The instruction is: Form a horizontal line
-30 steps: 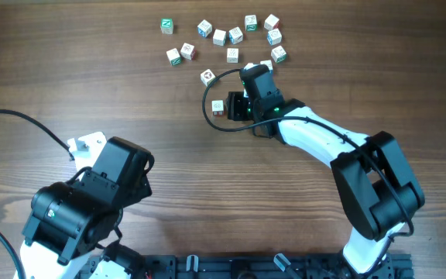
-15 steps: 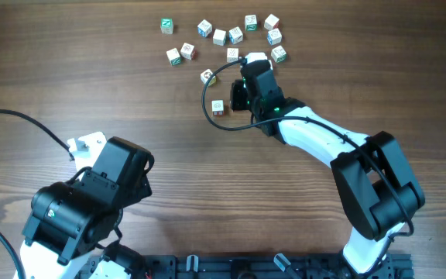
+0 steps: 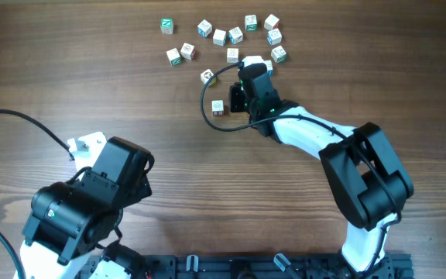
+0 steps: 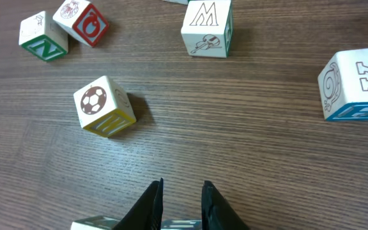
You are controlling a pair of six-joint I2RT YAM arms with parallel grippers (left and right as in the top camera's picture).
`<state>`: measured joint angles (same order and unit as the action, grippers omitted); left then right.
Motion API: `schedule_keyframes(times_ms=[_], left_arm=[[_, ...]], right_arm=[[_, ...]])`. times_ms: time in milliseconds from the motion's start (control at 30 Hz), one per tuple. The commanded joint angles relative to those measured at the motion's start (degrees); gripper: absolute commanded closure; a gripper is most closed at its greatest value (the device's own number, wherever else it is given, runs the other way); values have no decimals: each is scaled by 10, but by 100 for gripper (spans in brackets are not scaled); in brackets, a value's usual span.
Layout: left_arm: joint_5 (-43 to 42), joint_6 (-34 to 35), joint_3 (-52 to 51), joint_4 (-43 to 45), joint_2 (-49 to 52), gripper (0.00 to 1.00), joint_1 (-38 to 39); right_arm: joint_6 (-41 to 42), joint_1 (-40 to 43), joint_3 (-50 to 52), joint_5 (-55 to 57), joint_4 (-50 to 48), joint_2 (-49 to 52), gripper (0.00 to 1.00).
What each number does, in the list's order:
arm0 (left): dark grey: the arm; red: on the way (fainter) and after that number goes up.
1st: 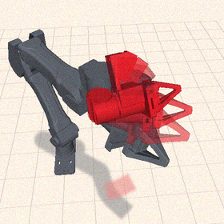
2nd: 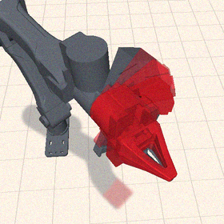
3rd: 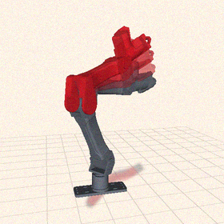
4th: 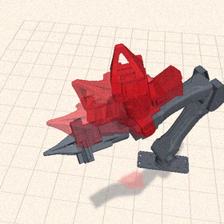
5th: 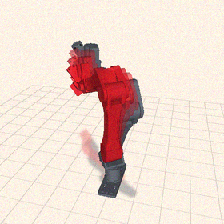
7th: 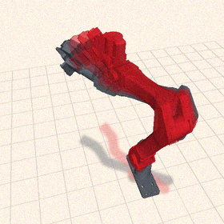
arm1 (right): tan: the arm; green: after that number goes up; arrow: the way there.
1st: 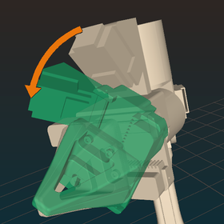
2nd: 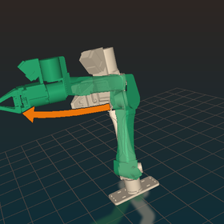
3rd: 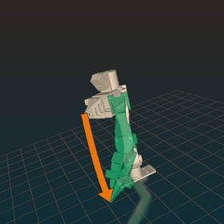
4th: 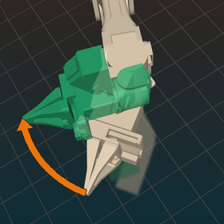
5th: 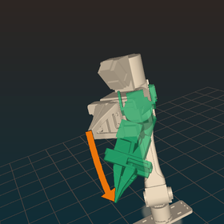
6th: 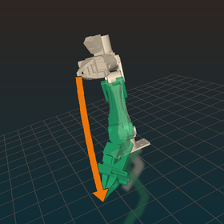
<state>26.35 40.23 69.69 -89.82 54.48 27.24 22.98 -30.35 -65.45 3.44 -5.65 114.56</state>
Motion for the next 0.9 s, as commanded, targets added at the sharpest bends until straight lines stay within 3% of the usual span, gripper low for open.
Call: schedule_keyframes(times_ms=[0, 533, 867], left_arm=[[9, 12, -3, 0, -1, 0, -4], [9, 12, -3, 0, -1, 0, -4], [9, 12, -3, 0, -1, 0, -4]], right_arm=[[-5, -2, -10, -11, 28, 8, 83], [-3, -2, -22, -62, 57, 3, 87], [-3, 0, -48, 35, 167, -58, 91]])
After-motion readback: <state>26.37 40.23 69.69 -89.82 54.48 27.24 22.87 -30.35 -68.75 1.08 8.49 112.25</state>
